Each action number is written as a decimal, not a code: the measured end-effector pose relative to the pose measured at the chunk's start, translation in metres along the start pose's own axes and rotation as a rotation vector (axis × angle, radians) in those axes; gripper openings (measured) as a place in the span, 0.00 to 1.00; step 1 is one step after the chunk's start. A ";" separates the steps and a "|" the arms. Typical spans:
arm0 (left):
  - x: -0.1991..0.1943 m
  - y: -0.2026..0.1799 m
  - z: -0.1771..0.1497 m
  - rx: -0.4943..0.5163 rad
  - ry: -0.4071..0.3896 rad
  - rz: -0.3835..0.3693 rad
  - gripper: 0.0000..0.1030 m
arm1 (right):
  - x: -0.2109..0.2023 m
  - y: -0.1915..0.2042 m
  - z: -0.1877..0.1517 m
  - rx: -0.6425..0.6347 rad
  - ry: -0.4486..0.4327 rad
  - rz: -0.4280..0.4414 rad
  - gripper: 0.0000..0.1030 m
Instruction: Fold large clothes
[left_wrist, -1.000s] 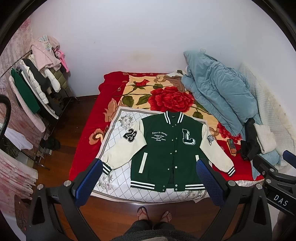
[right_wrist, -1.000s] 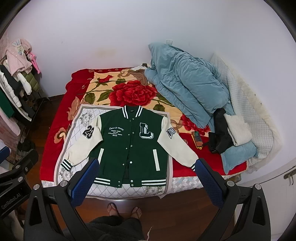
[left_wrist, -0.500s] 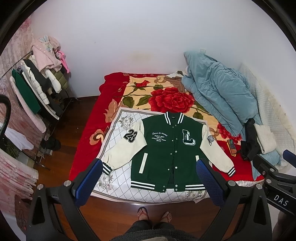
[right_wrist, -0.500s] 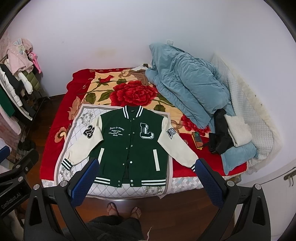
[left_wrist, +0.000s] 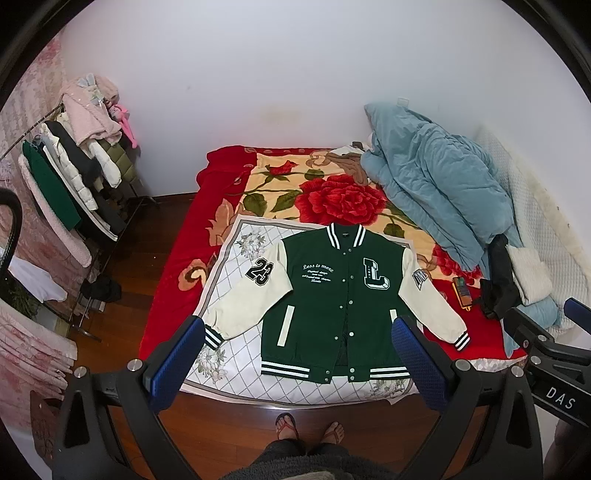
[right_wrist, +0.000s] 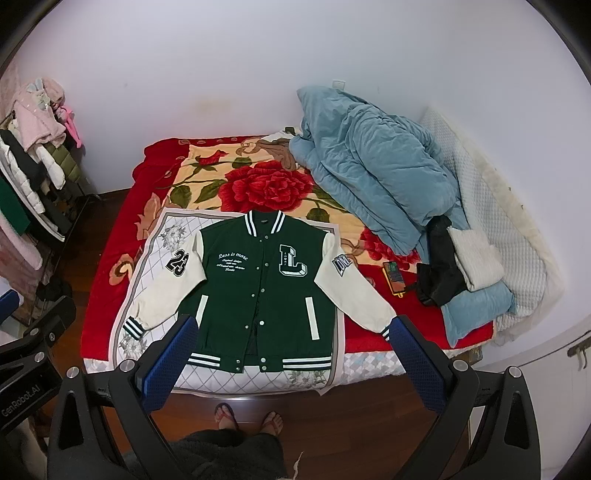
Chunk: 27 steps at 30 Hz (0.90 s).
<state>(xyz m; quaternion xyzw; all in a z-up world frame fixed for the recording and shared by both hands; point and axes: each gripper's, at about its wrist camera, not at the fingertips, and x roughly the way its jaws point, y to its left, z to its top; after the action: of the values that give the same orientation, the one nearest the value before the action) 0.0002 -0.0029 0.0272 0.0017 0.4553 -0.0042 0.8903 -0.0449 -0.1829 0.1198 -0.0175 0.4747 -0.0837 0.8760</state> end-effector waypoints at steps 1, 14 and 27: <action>0.000 0.000 -0.001 0.000 0.000 0.000 1.00 | 0.000 0.000 0.000 0.000 0.000 -0.001 1.00; 0.018 -0.003 0.004 0.008 0.010 -0.018 1.00 | 0.003 -0.007 0.011 0.015 0.013 -0.011 1.00; 0.168 -0.032 0.025 0.136 -0.046 -0.012 1.00 | 0.186 -0.067 -0.004 0.298 0.091 -0.088 1.00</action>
<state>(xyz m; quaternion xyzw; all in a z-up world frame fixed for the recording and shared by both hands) 0.1190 -0.0360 -0.0946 0.0593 0.4333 -0.0402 0.8984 0.0428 -0.2795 -0.0293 0.0957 0.4951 -0.1922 0.8419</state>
